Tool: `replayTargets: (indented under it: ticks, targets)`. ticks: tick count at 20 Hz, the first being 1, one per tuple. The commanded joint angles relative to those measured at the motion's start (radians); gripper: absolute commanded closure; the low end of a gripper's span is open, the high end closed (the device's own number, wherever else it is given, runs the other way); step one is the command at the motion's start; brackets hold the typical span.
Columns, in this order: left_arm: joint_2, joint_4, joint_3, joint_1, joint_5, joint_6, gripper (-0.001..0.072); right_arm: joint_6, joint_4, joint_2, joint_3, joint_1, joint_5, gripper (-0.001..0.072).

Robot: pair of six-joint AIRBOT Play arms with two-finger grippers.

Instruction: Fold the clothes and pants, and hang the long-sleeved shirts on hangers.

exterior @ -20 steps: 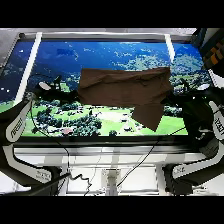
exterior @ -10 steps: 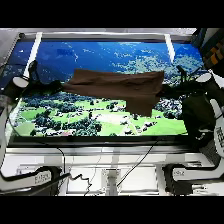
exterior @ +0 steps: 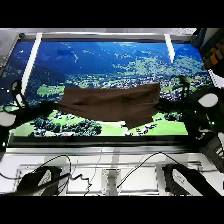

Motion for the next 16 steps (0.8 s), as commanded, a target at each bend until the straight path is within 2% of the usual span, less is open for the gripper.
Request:
replayTargets:
  ticks: [1, 4, 8, 11, 16]
  targets:
    - [0.057, -0.042, -0.048, -0.003, 0.153, -0.052, 0.0695, 0.168, 0.035, 0.063, -0.052, 0.003, -0.416, 0.0697]
    - [-0.093, -0.154, -0.048, -0.043, 0.325, -0.051, 0.0694, 0.24, 0.085, -0.051, -0.052, 0.003, -0.645, 0.0698]
    - [-0.367, -0.379, -0.04, -0.144, 0.563, -0.051, 0.0692, 0.24, 0.164, -0.271, -0.043, 0.003, -0.771, 0.0697]
    - [-0.521, -0.421, 0.03, -0.193, 0.57, -0.042, 0.0682, 0.239, 0.168, -0.391, -0.011, 0.003, -0.742, 0.0696]
    - [-0.589, -0.386, 0.197, -0.209, 0.571, -0.039, 0.0682, 0.237, 0.165, -0.413, 0.036, 0.003, -0.734, 0.0696]
